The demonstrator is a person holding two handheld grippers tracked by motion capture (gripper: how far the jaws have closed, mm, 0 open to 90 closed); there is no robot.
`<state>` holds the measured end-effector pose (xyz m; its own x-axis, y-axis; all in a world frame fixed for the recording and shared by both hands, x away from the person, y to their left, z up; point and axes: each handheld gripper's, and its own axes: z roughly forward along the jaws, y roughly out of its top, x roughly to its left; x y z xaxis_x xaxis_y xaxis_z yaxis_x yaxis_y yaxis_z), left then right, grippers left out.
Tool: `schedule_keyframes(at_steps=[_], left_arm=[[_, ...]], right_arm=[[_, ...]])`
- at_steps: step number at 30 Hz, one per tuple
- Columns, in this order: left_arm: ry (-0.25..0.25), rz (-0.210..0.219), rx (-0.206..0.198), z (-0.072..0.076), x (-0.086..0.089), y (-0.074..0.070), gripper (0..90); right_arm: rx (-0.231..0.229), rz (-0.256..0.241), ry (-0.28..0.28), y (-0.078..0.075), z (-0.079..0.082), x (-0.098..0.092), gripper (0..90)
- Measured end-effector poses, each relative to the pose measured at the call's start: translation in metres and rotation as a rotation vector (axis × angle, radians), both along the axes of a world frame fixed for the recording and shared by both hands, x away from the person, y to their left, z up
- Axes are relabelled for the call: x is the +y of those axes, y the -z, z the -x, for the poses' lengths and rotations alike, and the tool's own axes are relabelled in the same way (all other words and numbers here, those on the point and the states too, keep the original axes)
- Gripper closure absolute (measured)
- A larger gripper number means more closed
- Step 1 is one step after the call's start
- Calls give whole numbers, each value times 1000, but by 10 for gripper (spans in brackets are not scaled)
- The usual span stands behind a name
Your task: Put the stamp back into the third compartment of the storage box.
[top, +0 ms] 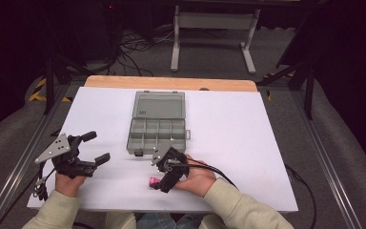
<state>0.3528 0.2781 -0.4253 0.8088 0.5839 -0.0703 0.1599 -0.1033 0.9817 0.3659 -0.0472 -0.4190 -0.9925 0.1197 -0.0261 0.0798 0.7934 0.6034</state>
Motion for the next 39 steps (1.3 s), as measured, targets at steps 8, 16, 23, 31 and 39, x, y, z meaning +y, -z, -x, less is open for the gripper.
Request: schedule_keyframes(at_steps=[8, 16, 23, 31, 39], left_arm=[[-2, -1, -1, 0, 0, 0, 31], [-2, 0, -2, 0, 0, 0, 31], [-2, -1, -1, 0, 0, 0, 31], [-1, 2, -3, 0, 0, 0, 34], [-1, 6, -2, 0, 0, 0, 34]], right_arm=[[20, 32, -13, 9, -1, 5, 141], [54, 56, -31, 18, 1, 12, 178], [63, 76, -46, 22, 2, 16, 228], [66, 87, -63, 24, 3, 17, 403], [44, 108, -64, 24, 5, 17, 588]])
